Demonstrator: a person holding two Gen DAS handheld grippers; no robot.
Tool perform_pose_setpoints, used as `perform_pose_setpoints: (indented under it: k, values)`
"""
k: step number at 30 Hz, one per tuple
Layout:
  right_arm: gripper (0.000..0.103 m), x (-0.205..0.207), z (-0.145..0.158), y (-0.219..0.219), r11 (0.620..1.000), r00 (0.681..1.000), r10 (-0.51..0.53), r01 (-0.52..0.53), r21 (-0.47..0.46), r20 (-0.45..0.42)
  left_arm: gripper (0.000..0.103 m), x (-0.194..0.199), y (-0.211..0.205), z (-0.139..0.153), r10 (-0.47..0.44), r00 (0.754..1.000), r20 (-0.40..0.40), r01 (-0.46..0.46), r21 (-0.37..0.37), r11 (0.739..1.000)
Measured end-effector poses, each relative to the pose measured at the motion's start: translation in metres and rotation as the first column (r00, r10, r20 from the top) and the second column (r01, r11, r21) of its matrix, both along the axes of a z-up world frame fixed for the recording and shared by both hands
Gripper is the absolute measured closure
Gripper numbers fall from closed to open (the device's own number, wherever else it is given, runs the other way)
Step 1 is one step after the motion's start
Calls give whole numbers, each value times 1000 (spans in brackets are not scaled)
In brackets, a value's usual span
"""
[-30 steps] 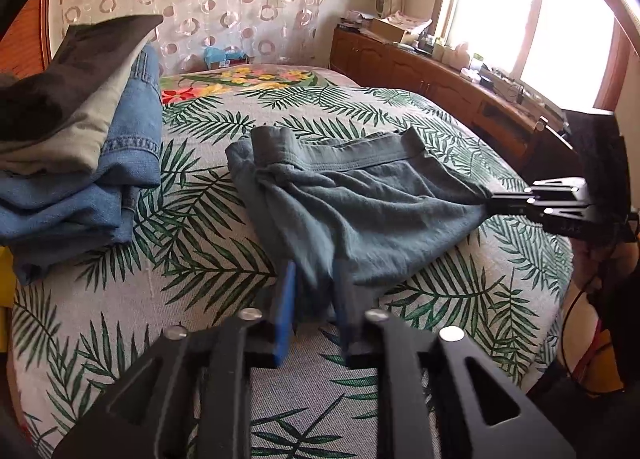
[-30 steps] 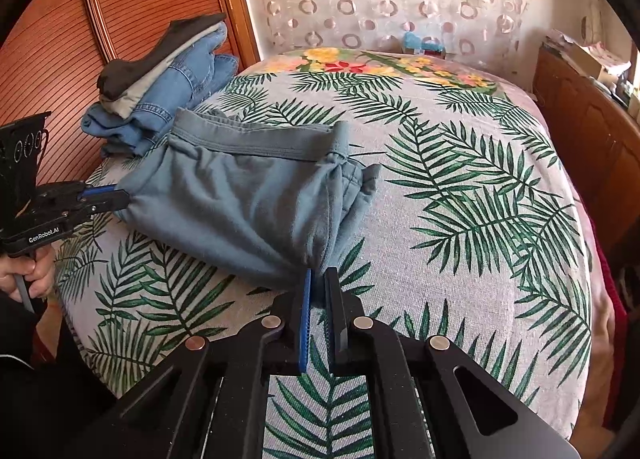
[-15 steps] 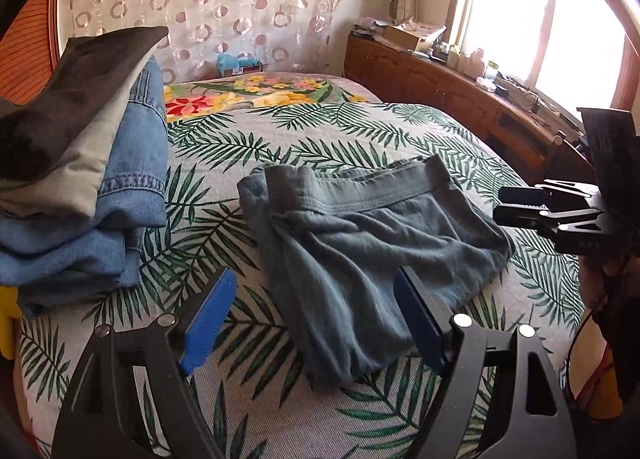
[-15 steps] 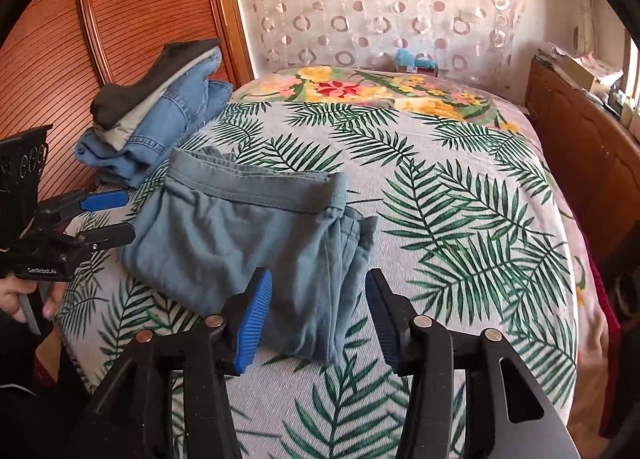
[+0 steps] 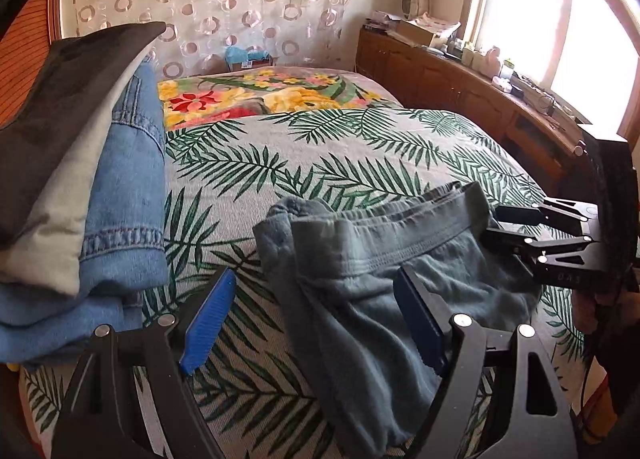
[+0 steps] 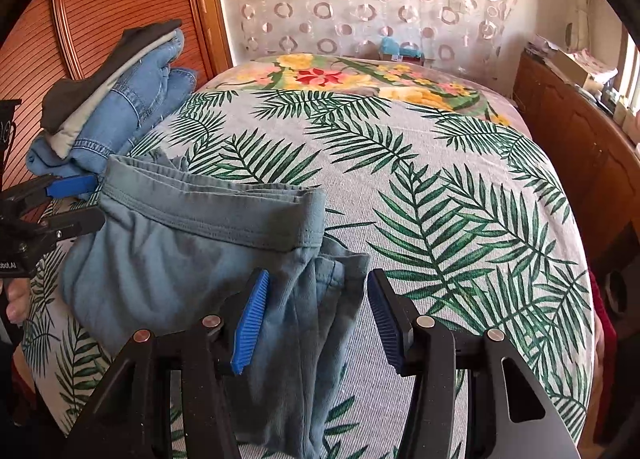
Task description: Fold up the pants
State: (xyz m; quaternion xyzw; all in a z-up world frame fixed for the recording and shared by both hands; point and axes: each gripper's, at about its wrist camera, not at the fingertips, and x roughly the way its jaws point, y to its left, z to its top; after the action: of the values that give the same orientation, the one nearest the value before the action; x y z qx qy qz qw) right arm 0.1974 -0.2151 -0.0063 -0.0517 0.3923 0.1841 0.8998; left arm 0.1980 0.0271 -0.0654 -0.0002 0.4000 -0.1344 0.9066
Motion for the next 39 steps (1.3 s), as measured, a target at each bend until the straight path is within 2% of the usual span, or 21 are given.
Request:
perform_pose_setpoints:
  k: [14,27,29,33,35,37,39]
  values:
    - [50,12,-6,1,1000,1000,-12,13,11,-21,21,29,-3,-15,-31,999,-44,31,7,999]
    - [51,8,-7,1,1000,1000,10,-10,6,-13,21,32,2,-25,-38,998,-53,35,-48,998]
    - [59,7,-6,1,1000,1000,18,-18,12,-16,21,32,2,-26,-38,998,-53,35,-54,998]
    - [68,10,-5,-1,999,999,28,-27,35,-31,21,33,2,-26,-38,998,-53,35,-55,998]
    - [80,12,-4,-2,997,998,39,-36,63,-48,21,33,2,-26,-37,998,-53,35,-55,998]
    - [84,12,-3,0,996,997,52,-49,68,-48,21,32,2,-25,-37,998,-52,34,-56,998]
    - [85,10,-2,2,997,998,51,-49,54,-36,21,32,2,-25,-37,998,-52,34,-56,998]
